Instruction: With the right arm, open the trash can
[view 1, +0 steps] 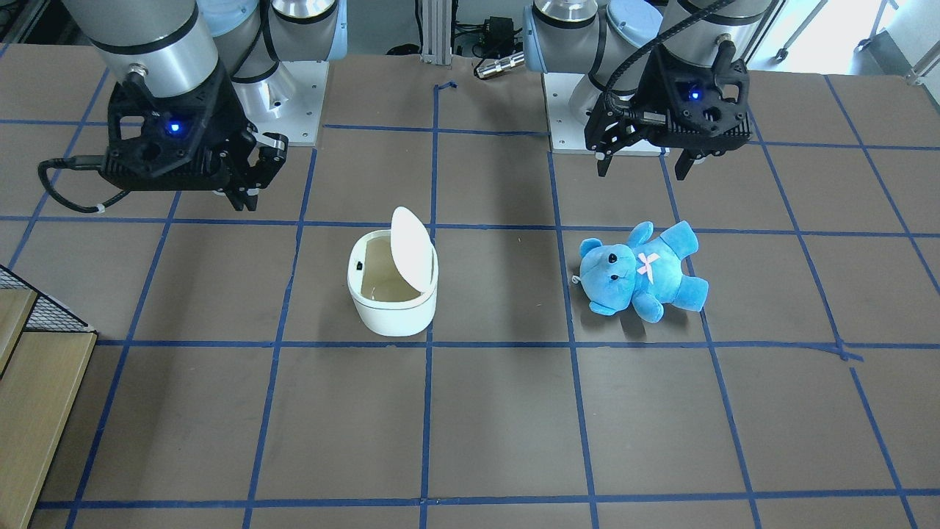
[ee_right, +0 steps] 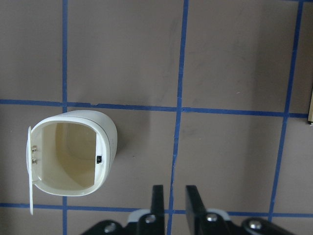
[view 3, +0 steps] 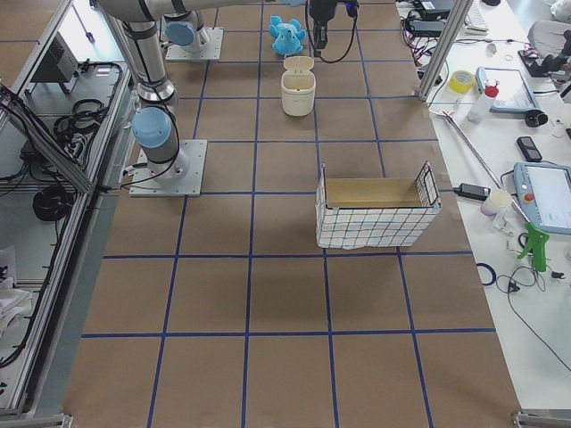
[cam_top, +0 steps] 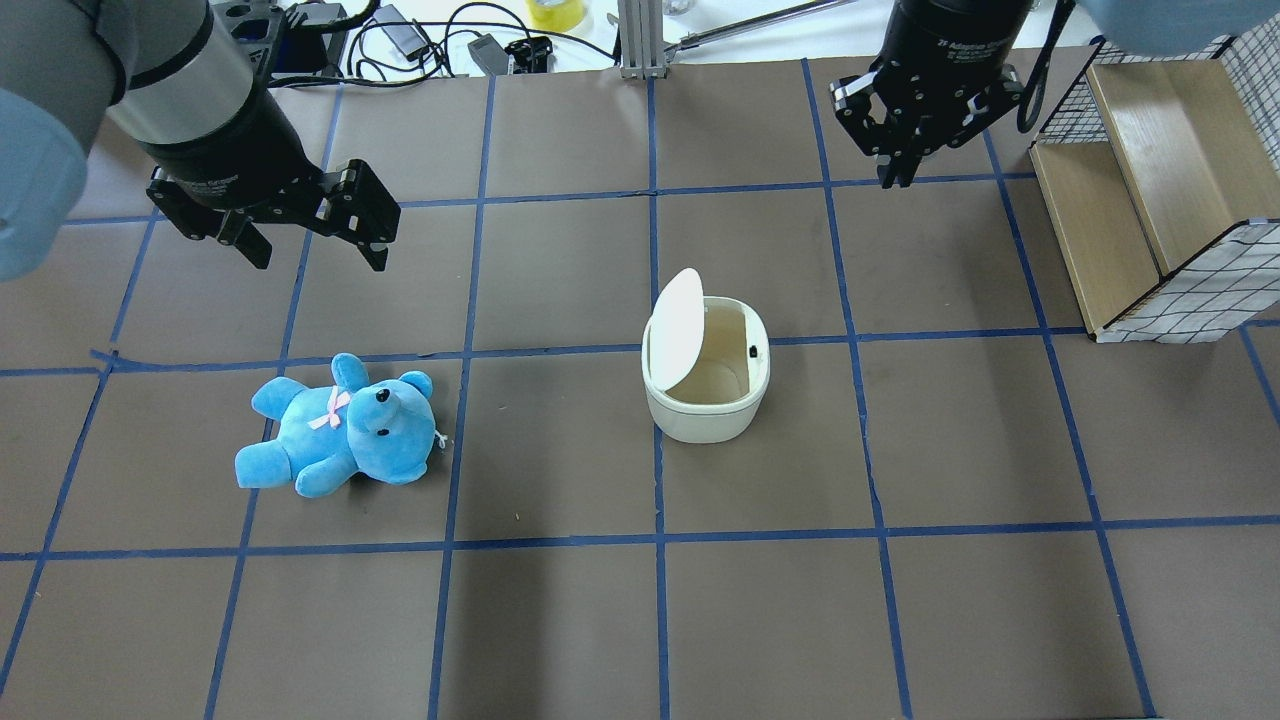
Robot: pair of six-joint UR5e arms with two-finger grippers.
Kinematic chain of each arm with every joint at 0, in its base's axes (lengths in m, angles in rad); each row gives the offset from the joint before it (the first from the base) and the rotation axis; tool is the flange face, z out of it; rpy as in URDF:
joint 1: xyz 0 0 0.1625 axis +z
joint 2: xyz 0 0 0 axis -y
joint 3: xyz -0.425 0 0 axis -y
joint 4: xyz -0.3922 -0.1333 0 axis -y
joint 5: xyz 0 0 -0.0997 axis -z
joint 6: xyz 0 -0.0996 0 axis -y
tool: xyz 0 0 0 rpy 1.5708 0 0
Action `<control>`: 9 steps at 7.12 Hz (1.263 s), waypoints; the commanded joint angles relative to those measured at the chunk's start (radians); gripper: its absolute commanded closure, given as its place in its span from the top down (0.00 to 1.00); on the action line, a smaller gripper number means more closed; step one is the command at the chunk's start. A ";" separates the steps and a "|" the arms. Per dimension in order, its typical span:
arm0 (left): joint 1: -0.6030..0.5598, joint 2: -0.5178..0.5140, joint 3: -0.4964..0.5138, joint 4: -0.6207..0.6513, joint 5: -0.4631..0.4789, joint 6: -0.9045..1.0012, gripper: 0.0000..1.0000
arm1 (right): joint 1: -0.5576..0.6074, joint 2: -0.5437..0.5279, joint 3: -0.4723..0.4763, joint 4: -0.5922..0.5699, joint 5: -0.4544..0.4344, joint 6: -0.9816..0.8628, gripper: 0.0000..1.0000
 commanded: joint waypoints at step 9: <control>0.000 0.000 0.000 0.000 0.000 0.000 1.00 | -0.005 0.004 0.004 -0.162 0.016 -0.010 1.00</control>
